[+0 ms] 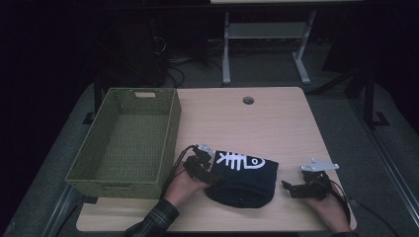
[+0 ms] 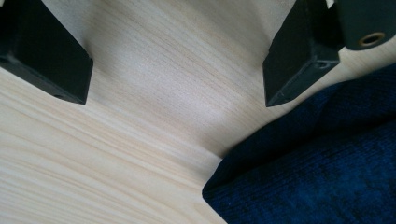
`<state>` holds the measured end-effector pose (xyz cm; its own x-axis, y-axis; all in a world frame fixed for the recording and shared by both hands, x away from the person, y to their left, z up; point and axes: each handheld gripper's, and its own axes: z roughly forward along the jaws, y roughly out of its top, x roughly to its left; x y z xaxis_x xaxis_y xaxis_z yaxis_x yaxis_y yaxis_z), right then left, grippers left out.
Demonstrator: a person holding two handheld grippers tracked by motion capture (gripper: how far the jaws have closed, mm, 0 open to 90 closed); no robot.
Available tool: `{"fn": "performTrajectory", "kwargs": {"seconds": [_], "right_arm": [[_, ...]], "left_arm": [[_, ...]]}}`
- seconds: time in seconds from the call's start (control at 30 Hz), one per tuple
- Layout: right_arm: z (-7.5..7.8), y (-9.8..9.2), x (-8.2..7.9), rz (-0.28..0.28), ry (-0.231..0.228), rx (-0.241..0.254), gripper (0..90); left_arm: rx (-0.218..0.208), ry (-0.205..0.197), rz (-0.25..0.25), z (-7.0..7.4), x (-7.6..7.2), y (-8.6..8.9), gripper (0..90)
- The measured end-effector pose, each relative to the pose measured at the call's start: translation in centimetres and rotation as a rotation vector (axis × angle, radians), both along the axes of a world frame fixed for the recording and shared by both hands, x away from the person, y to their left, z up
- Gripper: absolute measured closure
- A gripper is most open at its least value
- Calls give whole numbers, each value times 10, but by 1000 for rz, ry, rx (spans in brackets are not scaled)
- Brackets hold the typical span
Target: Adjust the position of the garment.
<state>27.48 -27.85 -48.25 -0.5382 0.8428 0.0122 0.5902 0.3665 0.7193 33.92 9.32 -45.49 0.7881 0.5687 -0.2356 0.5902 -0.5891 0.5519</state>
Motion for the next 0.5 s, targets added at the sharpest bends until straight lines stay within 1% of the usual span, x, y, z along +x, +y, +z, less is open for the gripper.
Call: {"fn": "performTrajectory", "kwargs": {"seconds": [0.03, 0.07, 0.1, 0.13, 0.23, 0.33, 0.37, 0.5], "right_arm": [[0, 0, 0, 0, 2, 1, 81], [0, -1, 1, 0, 3, 3, 81], [0, -1, 1, 1, 5, 5, 81], [0, -1, 1, 0, 9, 8, 81], [0, -1, 1, -1, 12, 11, 80], [0, -1, 1, 0, 12, 10, 79], [0, -1, 1, 0, 12, 10, 79], [-1, -1, 2, 0, 12, 10, 79]], "left_arm": [[0, 4, -2, -1, 1, 0, 175], [5, -5, -8, -1, 1, -1, 169], [5, -2, -5, -1, 1, -2, 168], [20, -6, -19, 0, 2, -3, 168], [43, -11, -32, 0, 3, -6, 168], [60, -17, -37, 1, 2, -9, 171], [56, -13, -32, 1, 2, -11, 178], [50, 1, -44, 2, 1, -12, 262]]}}
